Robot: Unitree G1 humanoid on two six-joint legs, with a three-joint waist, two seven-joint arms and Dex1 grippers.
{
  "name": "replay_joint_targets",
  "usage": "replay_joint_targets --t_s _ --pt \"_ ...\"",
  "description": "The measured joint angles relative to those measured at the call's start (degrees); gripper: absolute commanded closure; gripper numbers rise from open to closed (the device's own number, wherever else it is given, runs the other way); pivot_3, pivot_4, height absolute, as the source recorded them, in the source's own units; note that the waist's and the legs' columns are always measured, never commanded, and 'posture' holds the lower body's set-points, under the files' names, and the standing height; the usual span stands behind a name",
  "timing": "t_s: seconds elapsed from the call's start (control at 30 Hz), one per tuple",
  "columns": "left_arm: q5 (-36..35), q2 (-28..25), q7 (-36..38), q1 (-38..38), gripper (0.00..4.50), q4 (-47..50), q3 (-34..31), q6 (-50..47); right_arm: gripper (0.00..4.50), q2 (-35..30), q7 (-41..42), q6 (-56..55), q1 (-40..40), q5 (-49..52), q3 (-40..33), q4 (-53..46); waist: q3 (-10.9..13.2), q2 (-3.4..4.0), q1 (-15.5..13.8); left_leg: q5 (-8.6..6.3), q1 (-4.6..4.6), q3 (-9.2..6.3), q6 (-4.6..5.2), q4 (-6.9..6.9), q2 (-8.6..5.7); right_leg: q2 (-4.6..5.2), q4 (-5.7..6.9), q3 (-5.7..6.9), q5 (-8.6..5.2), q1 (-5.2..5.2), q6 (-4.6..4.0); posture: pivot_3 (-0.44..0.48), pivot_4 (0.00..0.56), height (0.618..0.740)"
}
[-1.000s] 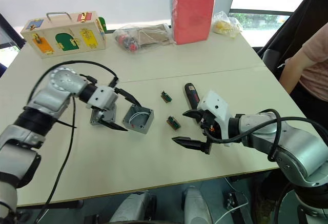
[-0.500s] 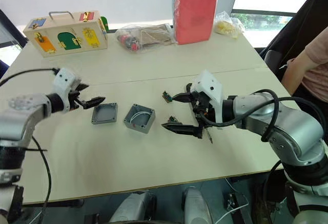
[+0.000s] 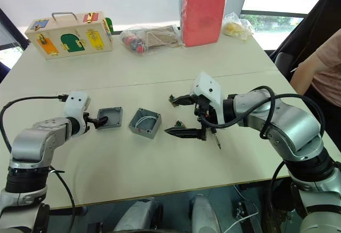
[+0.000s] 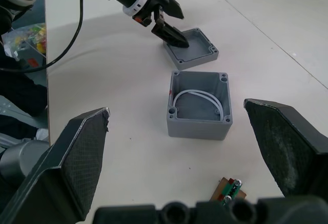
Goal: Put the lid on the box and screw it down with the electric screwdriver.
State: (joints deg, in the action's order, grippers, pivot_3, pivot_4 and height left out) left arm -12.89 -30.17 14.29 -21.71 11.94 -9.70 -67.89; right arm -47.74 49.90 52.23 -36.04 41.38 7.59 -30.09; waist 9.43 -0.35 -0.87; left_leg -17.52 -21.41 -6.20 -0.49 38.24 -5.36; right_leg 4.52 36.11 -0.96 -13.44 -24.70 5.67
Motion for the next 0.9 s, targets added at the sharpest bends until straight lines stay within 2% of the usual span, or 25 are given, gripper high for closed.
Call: replay_joint_targets --t_s 0.07,0.23,0.27,0.3,0.33,0.4,0.6,0.77,0.9 --pt "0.01 0.45 -0.76 -0.66 0.73 -1.20 -0.76 -0.05 0.00 -0.06 0.00 0.06 0.14 0.02 -0.10 -0.13 -0.01 0.00 0.05 0.01 0.01 0.00 -0.02 -0.01 0.00 0.00 0.00 0.01 0.00 0.00 0.00 0.000 0.150 0.740" --pt "-0.58 1.40 -1.03 -1.38 2.59 -2.06 -3.08 -2.12 0.00 -0.52 -0.03 1.15 0.26 0.75 -1.40 -1.27 -0.02 0.02 0.14 0.01 0.00 0.00 -0.02 -0.02 0.00 0.00 -0.01 0.00 0.00 -0.01 0.00 0.000 0.150 0.740" --pt "-0.86 1.75 -1.04 -1.65 3.11 -1.96 -3.39 -2.96 0.00 -0.62 -0.03 1.21 0.27 0.76 -1.50 -1.27 -0.03 0.01 0.20 0.01 0.00 0.01 -0.02 -0.02 0.00 0.00 -0.01 -0.01 0.00 -0.01 0.00 0.000 0.150 0.740" --pt "-1.25 2.35 -1.11 -1.96 3.32 -1.75 -4.04 -4.11 0.00 -0.63 -0.01 1.21 0.27 0.76 -1.64 -1.27 -0.03 0.01 0.27 0.01 0.01 0.01 -0.02 -0.02 0.00 -0.01 -0.01 -0.02 0.00 -0.01 0.00 0.000 0.150 0.740" --pt "-1.56 2.87 -1.14 -2.24 3.89 -1.65 -4.70 -5.04 0.00 -0.66 -0.01 1.21 0.27 0.75 -1.75 -1.27 -0.03 0.01 0.32 0.01 0.01 0.01 -0.02 -0.03 0.00 -0.01 -0.01 -0.02 0.00 -0.01 0.00 0.000 0.150 0.740" --pt "-2.00 3.75 -1.51 -2.82 4.40 -0.87 -5.52 -7.19 0.00 -0.73 0.01 1.21 0.26 0.70 -1.85 -1.26 -0.03 0.01 0.38 0.01 0.01 0.01 -0.02 -0.04 0.01 -0.02 -0.01 -0.02 0.00 -0.03 0.00 0.000 0.150 0.740" --pt "-3.02 5.06 -1.93 -3.78 4.40 -0.81 -8.64 -9.28 0.00 -0.53 -0.05 2.06 0.26 1.50 -2.48 -1.09 -0.03 0.01 0.20 0.01 -0.03 0.02 -0.03 -0.06 0.01 -0.01 -0.02 -0.03 0.00 -0.07 0.00 0.000 0.150 0.740" --pt "-6.32 7.29 3.19 -8.61 4.40 -2.54 -10.84 7.42 0.00 6.59 -5.71 8.91 -1.25 9.06 -6.63 2.51 0.11 -0.30 -0.27 0.07 -0.17 -0.11 -0.14 0.00 -0.02 0.05 -0.04 0.09 0.02 -0.09 -0.04 0.000 0.150 0.740" --pt "-10.31 8.45 9.05 -12.03 4.40 2.22 -9.32 19.18 0.00 15.90 -17.76 19.06 -5.82 17.50 -12.01 8.73 0.10 -0.29 0.20 0.06 -0.15 -0.05 -0.11 -0.05 -0.04 0.06 -0.09 0.02 0.03 -0.11 -0.05 0.000 0.150 0.740"
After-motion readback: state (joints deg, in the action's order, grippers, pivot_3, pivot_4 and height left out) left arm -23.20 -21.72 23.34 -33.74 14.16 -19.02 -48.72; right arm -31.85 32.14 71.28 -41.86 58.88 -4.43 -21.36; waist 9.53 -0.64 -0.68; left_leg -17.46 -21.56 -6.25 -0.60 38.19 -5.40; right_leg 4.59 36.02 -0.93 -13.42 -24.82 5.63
